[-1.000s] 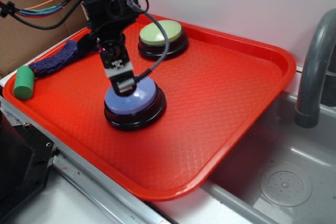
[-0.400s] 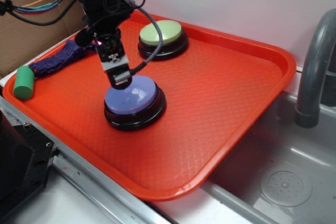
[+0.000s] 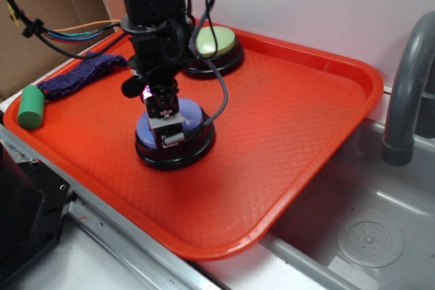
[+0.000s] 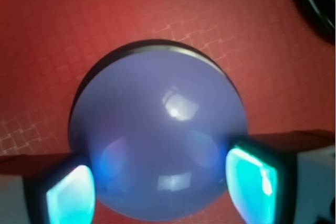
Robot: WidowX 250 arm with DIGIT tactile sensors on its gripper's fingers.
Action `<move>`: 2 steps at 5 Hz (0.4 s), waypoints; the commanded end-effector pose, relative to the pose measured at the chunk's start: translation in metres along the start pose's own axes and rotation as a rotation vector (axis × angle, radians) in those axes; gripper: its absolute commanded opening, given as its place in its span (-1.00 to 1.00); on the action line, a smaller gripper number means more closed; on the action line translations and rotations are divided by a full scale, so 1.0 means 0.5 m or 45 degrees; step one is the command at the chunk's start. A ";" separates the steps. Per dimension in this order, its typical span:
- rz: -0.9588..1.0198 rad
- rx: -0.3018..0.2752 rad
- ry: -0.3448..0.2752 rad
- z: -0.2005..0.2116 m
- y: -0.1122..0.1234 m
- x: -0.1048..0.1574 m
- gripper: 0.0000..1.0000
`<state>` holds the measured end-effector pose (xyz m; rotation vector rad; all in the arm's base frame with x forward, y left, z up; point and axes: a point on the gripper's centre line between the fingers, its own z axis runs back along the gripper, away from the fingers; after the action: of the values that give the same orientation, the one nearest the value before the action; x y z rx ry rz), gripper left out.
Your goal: Push the purple button.
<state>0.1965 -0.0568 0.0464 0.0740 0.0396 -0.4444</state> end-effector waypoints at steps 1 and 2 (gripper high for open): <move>-0.026 0.052 -0.054 0.062 0.009 0.001 1.00; -0.012 0.074 -0.107 0.135 0.033 -0.012 1.00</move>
<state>0.1974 -0.0417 0.1026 0.1131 -0.0013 -0.4551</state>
